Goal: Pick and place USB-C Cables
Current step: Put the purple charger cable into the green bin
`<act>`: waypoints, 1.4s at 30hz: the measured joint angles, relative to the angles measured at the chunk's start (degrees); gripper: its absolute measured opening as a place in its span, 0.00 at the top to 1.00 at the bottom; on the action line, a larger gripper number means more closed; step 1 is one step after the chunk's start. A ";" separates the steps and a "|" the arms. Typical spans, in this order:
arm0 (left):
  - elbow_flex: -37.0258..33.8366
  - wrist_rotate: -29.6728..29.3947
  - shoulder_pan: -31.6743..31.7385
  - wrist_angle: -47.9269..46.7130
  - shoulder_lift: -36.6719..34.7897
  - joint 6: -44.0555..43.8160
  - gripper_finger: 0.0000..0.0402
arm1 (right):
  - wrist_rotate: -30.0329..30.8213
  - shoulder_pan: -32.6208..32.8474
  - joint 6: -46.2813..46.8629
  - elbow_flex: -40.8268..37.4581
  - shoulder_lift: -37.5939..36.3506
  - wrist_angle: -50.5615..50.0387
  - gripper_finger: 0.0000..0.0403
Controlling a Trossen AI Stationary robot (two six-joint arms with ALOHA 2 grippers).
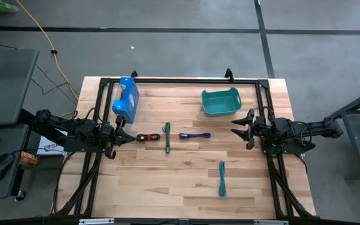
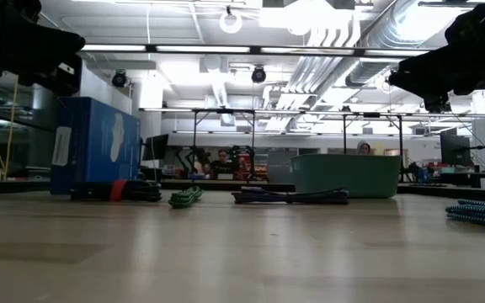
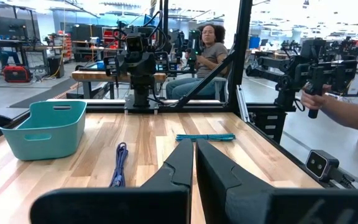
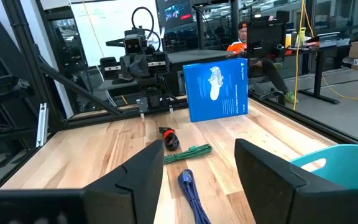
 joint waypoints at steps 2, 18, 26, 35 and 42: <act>-0.01 0.00 -0.01 0.01 0.00 0.00 1.00 | 0.00 0.00 0.00 0.00 0.00 0.00 0.53; 0.00 -0.02 -0.01 0.00 0.00 0.00 1.00 | 0.00 0.00 -0.72 0.00 0.00 0.00 0.53; 0.00 -0.01 -0.01 0.01 -0.01 0.00 1.00 | 0.00 -0.02 0.01 0.02 0.00 0.02 0.53; 0.00 -0.01 -0.01 0.00 -0.01 0.00 1.00 | 0.00 0.00 1.07 0.03 0.00 0.22 0.53; 0.00 0.00 -0.01 0.00 -0.02 0.00 1.00 | 0.84 -0.02 0.94 2.98 0.03 1.40 0.53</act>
